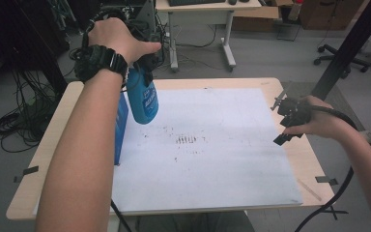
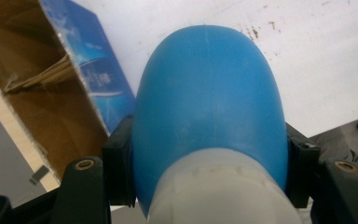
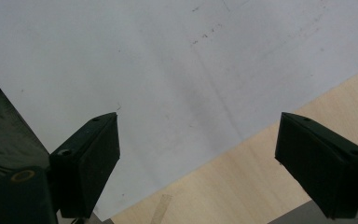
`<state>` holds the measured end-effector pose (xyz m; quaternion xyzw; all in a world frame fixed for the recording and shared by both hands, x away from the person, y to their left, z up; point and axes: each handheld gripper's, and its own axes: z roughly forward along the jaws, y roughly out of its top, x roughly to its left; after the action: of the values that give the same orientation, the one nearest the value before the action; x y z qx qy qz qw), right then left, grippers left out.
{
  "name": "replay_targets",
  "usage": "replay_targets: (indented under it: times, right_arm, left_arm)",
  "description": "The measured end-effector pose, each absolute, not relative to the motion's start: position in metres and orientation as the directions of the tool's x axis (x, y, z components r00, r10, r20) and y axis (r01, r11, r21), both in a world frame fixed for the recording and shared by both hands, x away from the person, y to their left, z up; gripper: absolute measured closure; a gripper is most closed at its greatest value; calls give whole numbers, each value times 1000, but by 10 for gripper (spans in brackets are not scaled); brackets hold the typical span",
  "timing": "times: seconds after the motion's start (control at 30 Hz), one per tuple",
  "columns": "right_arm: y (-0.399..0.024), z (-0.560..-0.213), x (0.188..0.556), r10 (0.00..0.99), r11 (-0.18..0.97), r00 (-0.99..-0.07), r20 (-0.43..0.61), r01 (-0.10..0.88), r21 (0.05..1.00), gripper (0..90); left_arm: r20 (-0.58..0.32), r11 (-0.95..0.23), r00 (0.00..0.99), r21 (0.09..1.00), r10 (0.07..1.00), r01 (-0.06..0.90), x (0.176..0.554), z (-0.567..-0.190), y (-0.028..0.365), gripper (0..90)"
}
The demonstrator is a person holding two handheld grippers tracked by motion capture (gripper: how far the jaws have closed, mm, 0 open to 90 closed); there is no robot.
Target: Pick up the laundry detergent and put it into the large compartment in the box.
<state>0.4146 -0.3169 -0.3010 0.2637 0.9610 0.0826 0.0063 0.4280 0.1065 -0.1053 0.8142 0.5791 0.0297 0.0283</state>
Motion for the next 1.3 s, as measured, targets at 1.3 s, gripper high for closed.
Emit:
replay_targets:
  times: [1.3]
  right_arm:
    - [-316, -306, 419, 522, 841, -852, 39, 522, 139, 140]
  left_arm:
    - [39, -124, 121, 95, 992, 988, 429, -84, 189, 376]
